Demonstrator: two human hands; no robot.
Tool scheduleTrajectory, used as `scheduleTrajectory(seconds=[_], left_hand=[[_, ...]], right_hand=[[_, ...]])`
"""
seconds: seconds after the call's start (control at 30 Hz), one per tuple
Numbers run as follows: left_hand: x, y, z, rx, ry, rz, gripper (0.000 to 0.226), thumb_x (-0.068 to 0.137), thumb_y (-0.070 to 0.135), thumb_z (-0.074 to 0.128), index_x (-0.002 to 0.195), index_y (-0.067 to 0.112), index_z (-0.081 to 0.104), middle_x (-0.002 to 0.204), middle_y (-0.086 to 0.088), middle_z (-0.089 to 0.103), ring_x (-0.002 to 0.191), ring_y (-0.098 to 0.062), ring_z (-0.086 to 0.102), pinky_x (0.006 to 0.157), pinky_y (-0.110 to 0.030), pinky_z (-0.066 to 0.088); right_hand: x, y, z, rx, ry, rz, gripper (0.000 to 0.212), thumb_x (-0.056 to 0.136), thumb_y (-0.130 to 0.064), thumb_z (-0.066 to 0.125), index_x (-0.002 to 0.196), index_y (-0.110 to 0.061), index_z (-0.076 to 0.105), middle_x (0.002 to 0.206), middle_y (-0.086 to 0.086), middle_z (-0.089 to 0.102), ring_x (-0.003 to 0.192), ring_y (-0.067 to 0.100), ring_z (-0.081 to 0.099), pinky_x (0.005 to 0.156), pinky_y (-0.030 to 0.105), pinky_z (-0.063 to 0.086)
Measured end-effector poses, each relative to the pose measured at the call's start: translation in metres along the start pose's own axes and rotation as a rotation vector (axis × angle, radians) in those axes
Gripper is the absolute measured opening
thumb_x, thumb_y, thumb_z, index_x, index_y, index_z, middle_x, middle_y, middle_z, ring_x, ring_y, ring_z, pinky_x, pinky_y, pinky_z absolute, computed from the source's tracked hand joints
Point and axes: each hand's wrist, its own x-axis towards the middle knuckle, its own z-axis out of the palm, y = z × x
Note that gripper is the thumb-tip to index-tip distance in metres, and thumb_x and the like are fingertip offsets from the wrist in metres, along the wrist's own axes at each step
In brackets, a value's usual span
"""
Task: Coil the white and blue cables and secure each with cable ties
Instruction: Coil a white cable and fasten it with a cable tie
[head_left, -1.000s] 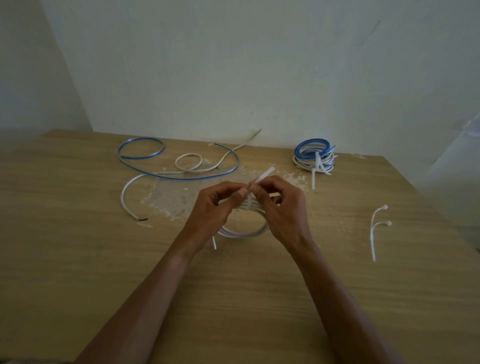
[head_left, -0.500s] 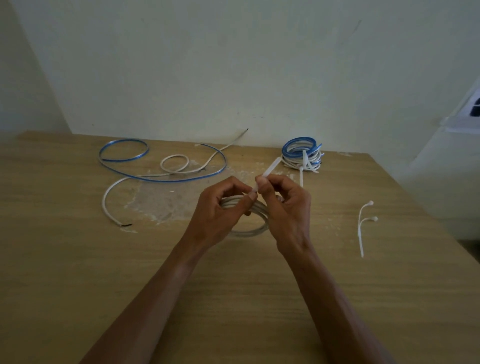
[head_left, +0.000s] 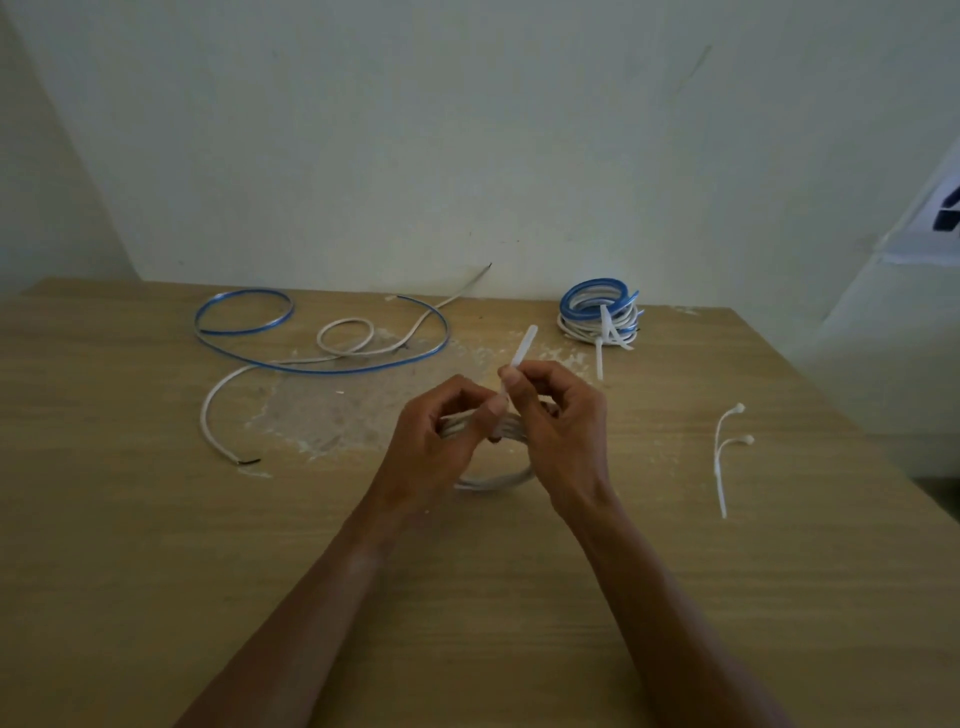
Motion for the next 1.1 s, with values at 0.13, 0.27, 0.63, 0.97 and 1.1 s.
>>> scheduleTrajectory(seconds=[0.13,0.27,0.63,0.97,1.1], left_hand=[[0.002,0.000,-0.007,-0.133,-0.006,-0.118,0.015,0.095,0.020,0.065,0.087,0.008,0.068,0.071,0.000,0.065,0.055,-0.016,0.054,0.054,-0.020,0.043],[0.004,0.000,-0.005,-0.110,-0.065,-0.119,0.018,0.096,0.020,0.065,0.086,0.005,0.066,0.069,-0.007,0.063,0.057,-0.019,0.055,0.053,-0.019,0.042],[0.007,-0.011,-0.010,0.178,0.076,0.026,0.021,0.102,0.030,0.056,0.086,0.019,0.063,0.070,0.005,0.059,0.063,-0.005,0.053,0.059,-0.028,0.043],[0.013,-0.020,-0.017,0.459,0.024,0.170,0.023,0.103,0.037,0.040,0.094,0.020,0.051,0.071,0.002,0.060,0.057,-0.017,0.060,0.055,-0.046,0.051],[0.013,-0.019,-0.007,0.541,0.006,0.249,0.018,0.103,0.036,0.042,0.098,0.023,0.053,0.072,0.013,0.057,0.060,-0.005,0.060,0.057,-0.038,0.054]], right_hand=[[0.004,0.004,-0.001,-0.115,-0.050,-0.064,0.007,0.093,-0.022,0.070,0.095,-0.020,0.076,0.086,-0.010,0.073,0.079,0.002,0.065,0.070,0.025,0.045],[-0.004,0.002,-0.001,-0.060,0.019,-0.033,0.009,0.094,-0.020,0.069,0.097,-0.016,0.076,0.084,-0.007,0.073,0.076,0.001,0.063,0.067,0.027,0.046],[0.008,0.001,-0.013,0.095,-0.061,-0.048,0.020,0.097,-0.025,0.062,0.095,-0.012,0.077,0.078,0.004,0.071,0.072,0.009,0.064,0.066,0.026,0.052],[0.030,-0.021,-0.043,-0.377,-0.719,0.168,0.035,0.093,-0.045,0.062,0.093,-0.014,0.079,0.084,0.002,0.078,0.062,0.019,0.066,0.057,0.023,0.047],[0.048,-0.041,-0.046,-0.747,-1.039,0.112,0.024,0.091,-0.039,0.070,0.090,-0.017,0.079,0.078,-0.005,0.077,0.066,0.008,0.072,0.075,0.034,0.060]])
